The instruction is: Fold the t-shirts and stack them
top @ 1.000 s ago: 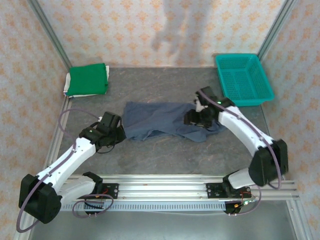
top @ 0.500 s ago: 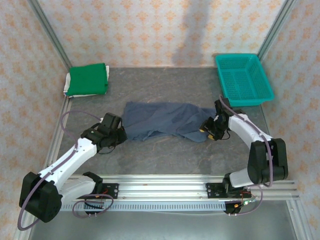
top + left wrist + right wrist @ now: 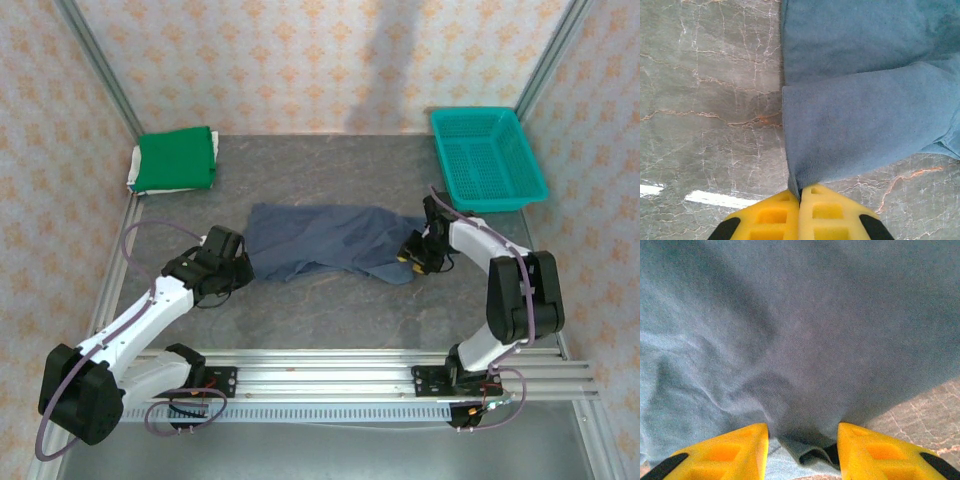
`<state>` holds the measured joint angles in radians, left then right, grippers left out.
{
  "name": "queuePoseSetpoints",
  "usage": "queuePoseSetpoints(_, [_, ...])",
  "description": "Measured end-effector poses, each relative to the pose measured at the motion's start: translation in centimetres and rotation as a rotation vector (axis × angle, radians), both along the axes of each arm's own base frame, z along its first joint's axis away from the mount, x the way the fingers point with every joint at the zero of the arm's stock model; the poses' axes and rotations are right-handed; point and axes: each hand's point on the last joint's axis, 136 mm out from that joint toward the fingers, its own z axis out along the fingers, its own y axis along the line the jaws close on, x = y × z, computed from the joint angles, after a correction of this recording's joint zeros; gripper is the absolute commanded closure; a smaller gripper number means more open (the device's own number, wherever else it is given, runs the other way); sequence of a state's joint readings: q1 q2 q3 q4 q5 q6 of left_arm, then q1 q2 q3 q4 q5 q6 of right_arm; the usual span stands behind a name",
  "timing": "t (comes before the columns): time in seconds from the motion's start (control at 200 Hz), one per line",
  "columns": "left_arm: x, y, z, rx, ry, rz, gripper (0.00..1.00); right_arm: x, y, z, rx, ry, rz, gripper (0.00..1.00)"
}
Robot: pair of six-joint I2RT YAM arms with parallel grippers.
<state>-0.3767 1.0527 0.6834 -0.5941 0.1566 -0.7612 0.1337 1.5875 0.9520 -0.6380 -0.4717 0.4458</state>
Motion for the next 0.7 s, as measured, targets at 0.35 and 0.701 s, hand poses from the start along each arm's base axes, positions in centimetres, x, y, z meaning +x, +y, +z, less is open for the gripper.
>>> queuePoseSetpoints(0.35, [0.1, 0.0, -0.3, 0.007, 0.010, -0.003, 1.00, 0.6, 0.1, 1.4, 0.000, -0.046, 0.021, 1.00])
queuePoseSetpoints(0.701, [3.9, 0.1, 7.8, -0.029, -0.156, 0.014, 1.00, 3.1, -0.7, 12.6, 0.034, -0.322, -0.014, 1.00])
